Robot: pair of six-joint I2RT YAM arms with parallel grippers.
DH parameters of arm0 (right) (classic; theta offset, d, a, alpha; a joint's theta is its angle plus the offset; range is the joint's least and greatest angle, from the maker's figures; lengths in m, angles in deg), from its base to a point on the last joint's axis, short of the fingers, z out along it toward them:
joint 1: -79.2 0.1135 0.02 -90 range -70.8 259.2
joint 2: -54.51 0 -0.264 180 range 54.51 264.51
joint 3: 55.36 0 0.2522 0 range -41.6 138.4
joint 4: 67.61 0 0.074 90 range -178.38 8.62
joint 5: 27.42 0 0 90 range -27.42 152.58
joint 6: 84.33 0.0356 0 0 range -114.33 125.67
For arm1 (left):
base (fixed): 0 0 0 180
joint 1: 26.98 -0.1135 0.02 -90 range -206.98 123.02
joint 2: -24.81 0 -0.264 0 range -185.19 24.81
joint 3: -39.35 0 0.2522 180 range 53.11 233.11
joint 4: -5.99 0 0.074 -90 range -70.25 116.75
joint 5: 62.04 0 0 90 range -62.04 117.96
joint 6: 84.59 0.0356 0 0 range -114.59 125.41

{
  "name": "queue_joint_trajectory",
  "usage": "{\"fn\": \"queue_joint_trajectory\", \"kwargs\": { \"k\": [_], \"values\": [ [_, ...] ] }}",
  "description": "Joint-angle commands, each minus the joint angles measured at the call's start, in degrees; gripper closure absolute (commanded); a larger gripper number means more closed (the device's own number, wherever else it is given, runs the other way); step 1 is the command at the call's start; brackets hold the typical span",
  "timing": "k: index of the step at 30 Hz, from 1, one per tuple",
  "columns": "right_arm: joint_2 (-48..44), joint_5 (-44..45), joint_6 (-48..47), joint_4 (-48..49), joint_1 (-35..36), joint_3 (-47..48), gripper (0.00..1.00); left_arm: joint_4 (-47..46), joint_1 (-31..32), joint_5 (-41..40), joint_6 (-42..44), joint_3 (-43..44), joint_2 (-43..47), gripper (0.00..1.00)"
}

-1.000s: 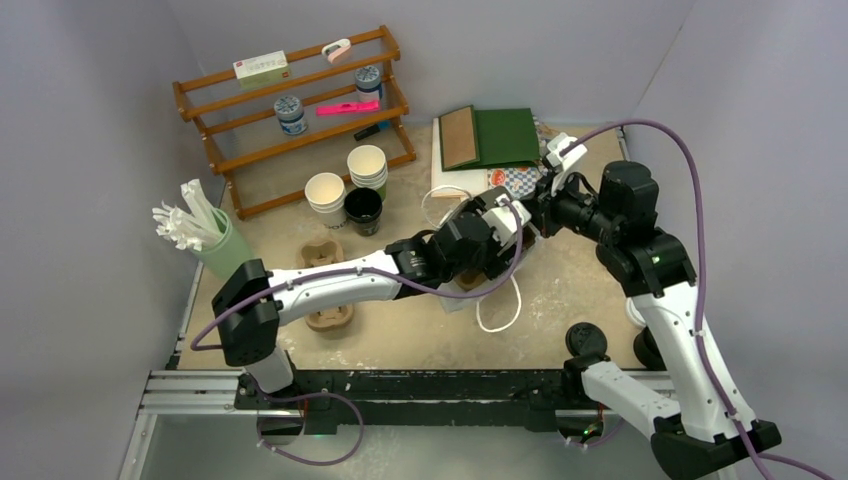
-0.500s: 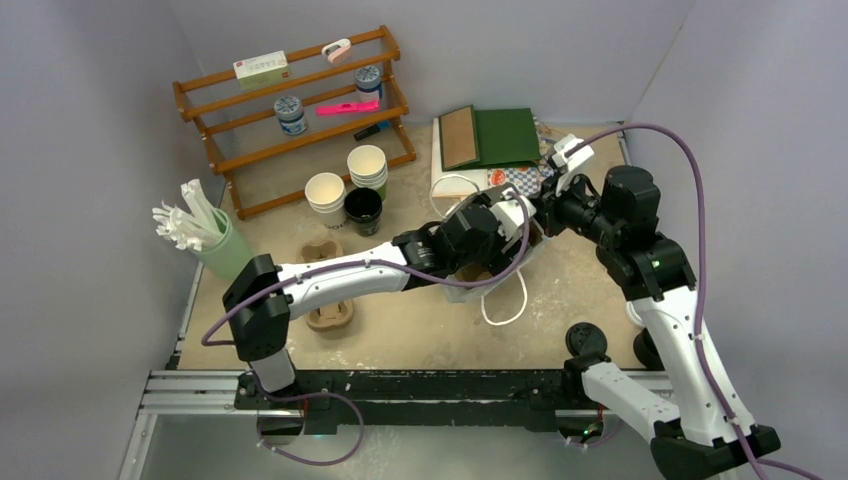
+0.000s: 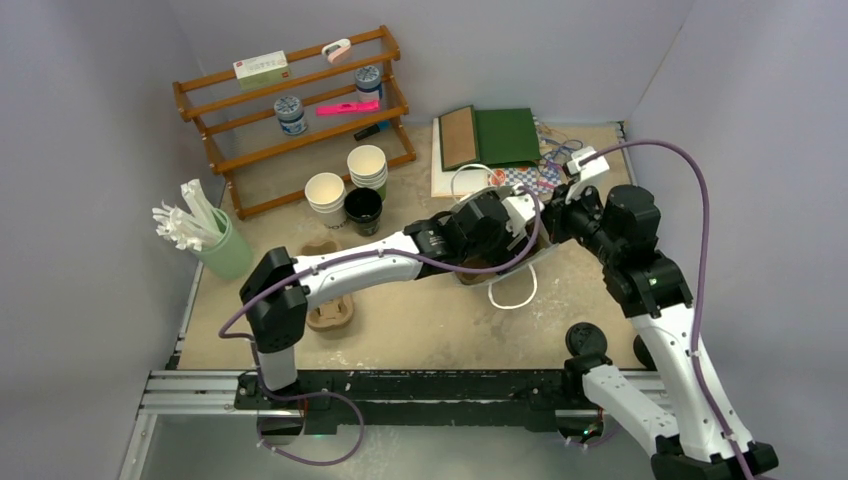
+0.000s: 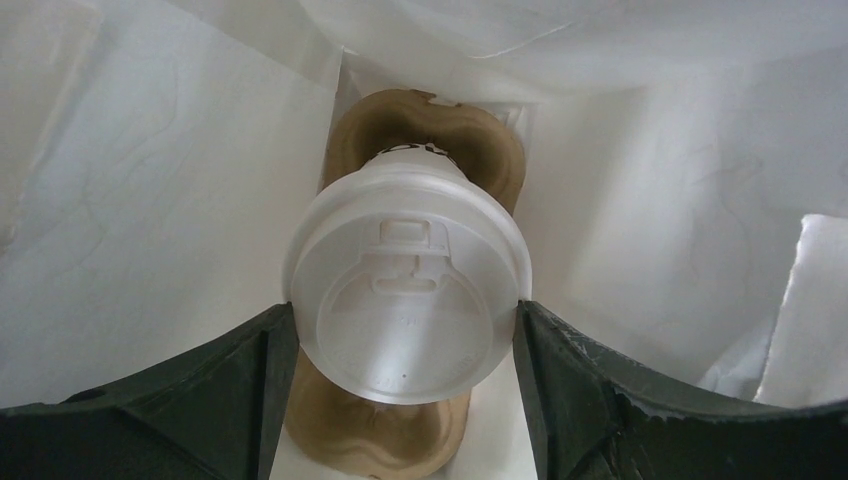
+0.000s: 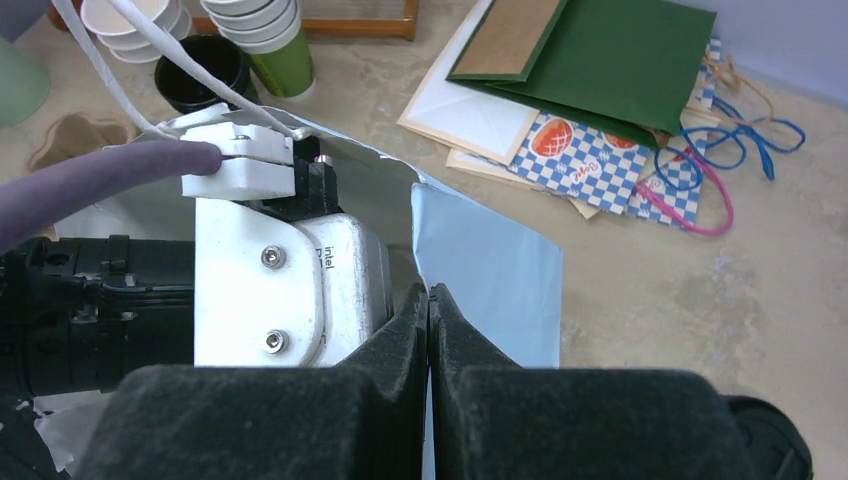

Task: Pack the takeout coffee
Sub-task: Place the coffee cup on the cup tray.

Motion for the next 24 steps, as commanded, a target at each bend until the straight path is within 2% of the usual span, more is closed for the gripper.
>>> {"fn": "queue_joint_trajectory", "kwargs": {
  "k": [1, 7, 19, 24],
  "values": [
    [-2.74, -6.75, 7.13, 0.02, 2.3, -3.55, 1.0, -6.46, -0.72, 2.85, -1.58, 4.25, -3.31, 0.55],
    [-4.59, -3.4, 11.9, 1.22, 2.32, -6.37, 1.0, -2.13, -1.02, 6.28, -1.06, 10.83, -7.72, 0.55],
    [-3.61, 18.32, 19.37, -2.33, 2.3, -7.52, 1.0, 0.69, -2.0, 12.44, 0.35, 17.38, -14.2, 0.55],
    [-3.71, 23.13, 19.93, -2.62, 2.24, -8.43, 1.0, -0.02, -2.18, 14.95, 0.67, 18.45, -16.41, 0.55]
  ]
}}
